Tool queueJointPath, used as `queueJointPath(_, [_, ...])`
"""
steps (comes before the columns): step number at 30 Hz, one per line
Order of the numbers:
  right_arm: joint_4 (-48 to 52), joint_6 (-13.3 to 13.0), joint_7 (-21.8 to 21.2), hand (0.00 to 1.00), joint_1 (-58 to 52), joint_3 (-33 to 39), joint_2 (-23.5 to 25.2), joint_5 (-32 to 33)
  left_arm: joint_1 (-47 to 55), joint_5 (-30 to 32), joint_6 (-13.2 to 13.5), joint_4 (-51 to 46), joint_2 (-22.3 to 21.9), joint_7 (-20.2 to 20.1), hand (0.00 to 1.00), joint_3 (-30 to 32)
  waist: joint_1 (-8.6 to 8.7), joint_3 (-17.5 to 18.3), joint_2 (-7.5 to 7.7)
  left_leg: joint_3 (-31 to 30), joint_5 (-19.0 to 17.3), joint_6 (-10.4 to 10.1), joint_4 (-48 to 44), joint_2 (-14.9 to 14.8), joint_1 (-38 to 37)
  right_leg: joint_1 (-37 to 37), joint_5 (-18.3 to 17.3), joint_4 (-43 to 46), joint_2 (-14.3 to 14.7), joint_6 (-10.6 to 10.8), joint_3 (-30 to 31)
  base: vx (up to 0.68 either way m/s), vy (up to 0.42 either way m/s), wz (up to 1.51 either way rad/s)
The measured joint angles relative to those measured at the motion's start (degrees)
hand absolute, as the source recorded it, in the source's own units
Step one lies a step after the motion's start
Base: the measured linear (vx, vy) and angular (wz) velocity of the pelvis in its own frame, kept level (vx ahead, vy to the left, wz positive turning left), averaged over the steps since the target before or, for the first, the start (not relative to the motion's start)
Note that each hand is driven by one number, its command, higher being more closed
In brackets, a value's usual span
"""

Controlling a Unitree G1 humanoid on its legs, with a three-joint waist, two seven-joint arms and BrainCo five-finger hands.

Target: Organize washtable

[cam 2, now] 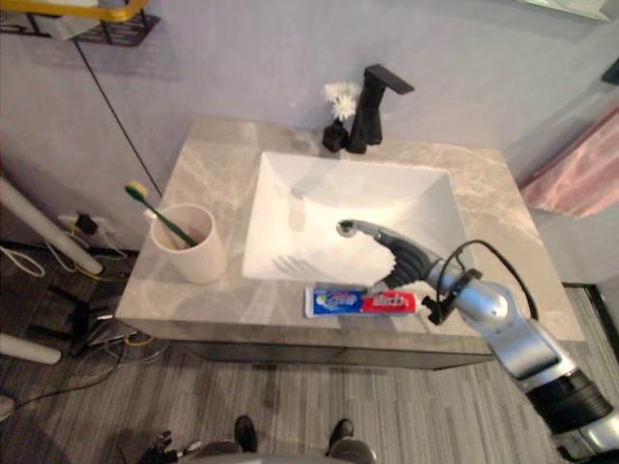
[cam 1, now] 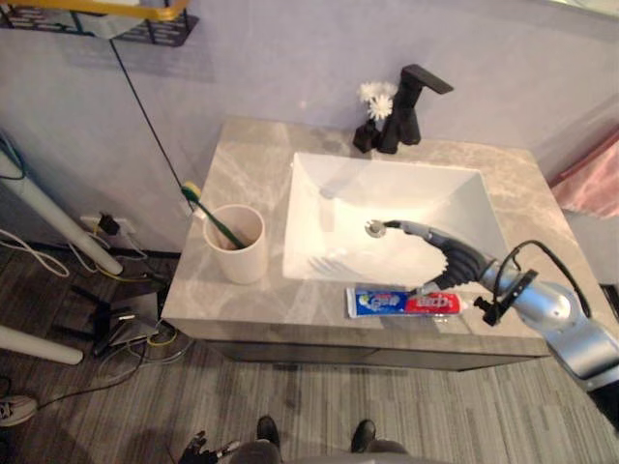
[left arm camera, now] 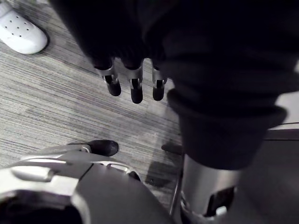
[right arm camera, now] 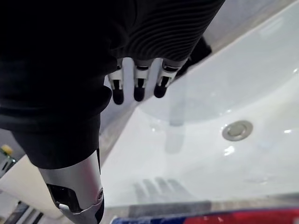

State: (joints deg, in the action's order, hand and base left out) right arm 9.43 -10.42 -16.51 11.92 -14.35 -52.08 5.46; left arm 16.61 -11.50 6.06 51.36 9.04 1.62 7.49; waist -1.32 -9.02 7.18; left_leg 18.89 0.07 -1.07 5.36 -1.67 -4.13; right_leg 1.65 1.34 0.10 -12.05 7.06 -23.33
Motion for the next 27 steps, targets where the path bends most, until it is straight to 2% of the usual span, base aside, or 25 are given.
queueJointPath(8, [-1.75,0.85,0.45,0.0,1.9,-0.45,0.67,-1.58,-0.83,0.13,-0.51,0.51,-0.73,1.0,0.0,2.12,-0.95,0.05,0.11,0.2,-0.01,-0.02,-0.02,-0.37,0.24,0.0,0.17,-0.33,0.05,-0.1,0.11,0.03,-0.022,0.0])
queueJointPath(20, [-1.9,0.89,0.13,0.0,0.91,-1.89,1.95,-1.6,-1.59,0.88,-0.59,2.43,-0.79,0.98,0.0,4.14,-0.82,0.34,0.92,0.41,0.0,-0.03,0.0,-0.35,0.34,-0.34,0.16,-0.14,-0.02,-0.09,0.4,-0.03,-0.023,-0.01])
queueJointPath(27, [-1.83,0.91,-0.13,0.0,-3.49,0.56,1.71,-1.61,-1.69,1.07,-0.59,2.38,-0.55,0.97,0.0,4.18,-0.57,0.45,1.47,1.02,-0.01,-0.04,-0.02,-0.3,0.59,-1.06,0.17,-0.08,0.0,-0.08,1.14,0.01,-0.019,-0.05])
